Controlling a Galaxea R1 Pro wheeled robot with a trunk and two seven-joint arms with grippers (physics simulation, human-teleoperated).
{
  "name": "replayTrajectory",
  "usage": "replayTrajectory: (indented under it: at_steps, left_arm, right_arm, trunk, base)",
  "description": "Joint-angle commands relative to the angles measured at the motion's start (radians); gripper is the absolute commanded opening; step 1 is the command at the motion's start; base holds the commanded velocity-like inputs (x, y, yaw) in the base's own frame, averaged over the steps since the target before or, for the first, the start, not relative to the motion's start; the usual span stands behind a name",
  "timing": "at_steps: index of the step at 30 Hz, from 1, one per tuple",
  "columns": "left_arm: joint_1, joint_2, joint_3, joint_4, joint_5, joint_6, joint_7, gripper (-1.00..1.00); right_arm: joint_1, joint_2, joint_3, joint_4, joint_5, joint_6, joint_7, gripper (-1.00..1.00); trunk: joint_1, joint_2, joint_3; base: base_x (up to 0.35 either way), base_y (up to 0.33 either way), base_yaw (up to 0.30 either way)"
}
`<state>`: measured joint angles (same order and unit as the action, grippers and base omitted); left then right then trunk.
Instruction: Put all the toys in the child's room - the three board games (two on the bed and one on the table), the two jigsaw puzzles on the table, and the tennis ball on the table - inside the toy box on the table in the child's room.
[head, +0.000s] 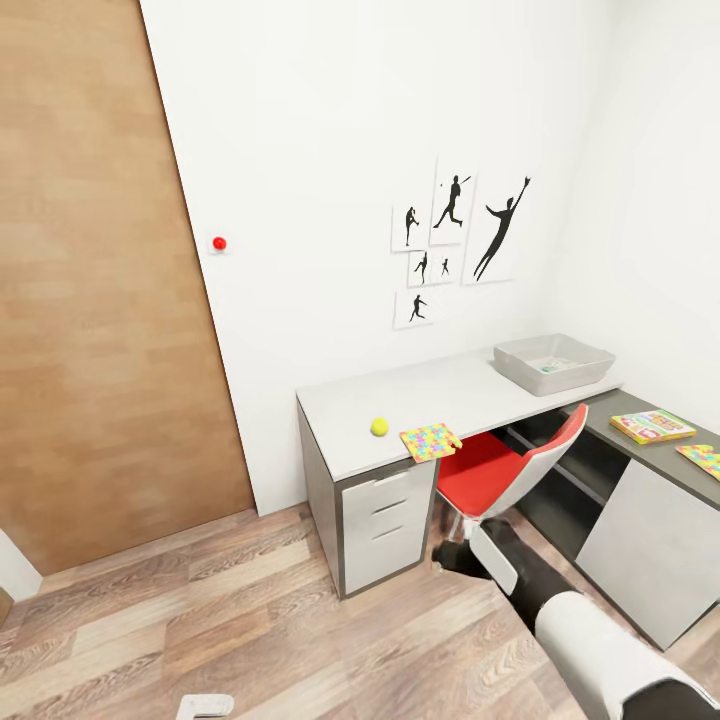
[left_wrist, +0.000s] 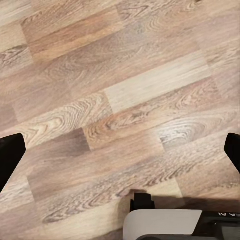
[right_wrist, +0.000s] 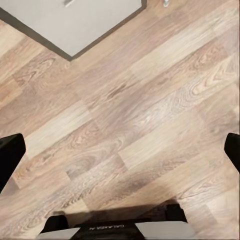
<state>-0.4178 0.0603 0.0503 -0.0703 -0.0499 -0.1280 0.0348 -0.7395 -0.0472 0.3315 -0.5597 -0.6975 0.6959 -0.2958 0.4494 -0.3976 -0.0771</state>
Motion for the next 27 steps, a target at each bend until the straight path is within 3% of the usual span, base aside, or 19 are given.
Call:
replayTrajectory:
  at_steps: [1,3,8,9,12,13,18,27]
  left_arm:
    - [-0.001,0.000,0.005,0.001,-0.005,-0.004,0.002,1.00]
    - [-0.001,0.000,0.005,0.001,-0.005,-0.004,0.002,1.00]
    - [-0.001,0.000,0.005,0.001,-0.006,-0.004,0.002,1.00]
    - [-0.001,-0.001,0.005,0.001,-0.007,-0.004,0.002,1.00]
    - [-0.001,-0.001,0.005,0.001,-0.007,-0.004,0.002,1.00]
    - [-0.001,-0.001,0.005,0.000,-0.007,-0.004,0.002,1.00]
    - [-0.001,-0.002,0.007,0.000,-0.007,-0.004,0.002,1.00]
    - [-0.002,-0.002,0.013,-0.011,0.000,-0.011,0.002,1.00]
  right_arm:
    - [0.000,0.007,0.016,0.030,-0.003,-0.020,-0.009,1.00]
    - [0.003,0.028,0.034,0.126,0.011,-0.098,-0.008,1.00]
    - [0.007,0.045,0.056,0.262,0.021,-0.248,-0.008,1.00]
    - [0.012,0.049,0.066,0.309,0.023,-0.309,-0.008,1.00]
    - [0.029,0.051,0.083,0.368,0.024,-0.401,-0.007,1.00]
    - [0.047,0.051,0.092,0.397,0.025,-0.464,-0.006,1.00]
    - [0.104,0.046,0.104,0.438,0.024,-0.603,-0.003,1.00]
    - [0.158,0.040,0.108,0.453,0.023,-0.665,-0.002,1.00]
  trunk:
    - [0.001,-0.002,-0.002]
    - [0.001,-0.002,-0.002]
    - [0.001,-0.002,-0.002]
    - [0.001,-0.002,-0.002]
    - [0.001,-0.002,-0.002]
    - [0.001,-0.002,-0.002]
    - [0.001,-0.002,-0.002]
    - [0.001,-0.002,-0.002]
  base:
    - [0.000,0.000,0.000]
    - [0.000,0.000,0.000]
    - [0.000,0.000,0.000]
    - [0.000,0.000,0.000]
    - [0.000,0.000,0.000]
    - [0.000,0.000,0.000]
    - [0.000,0.000,0.000]
    - [0.000,0.000,0.000]
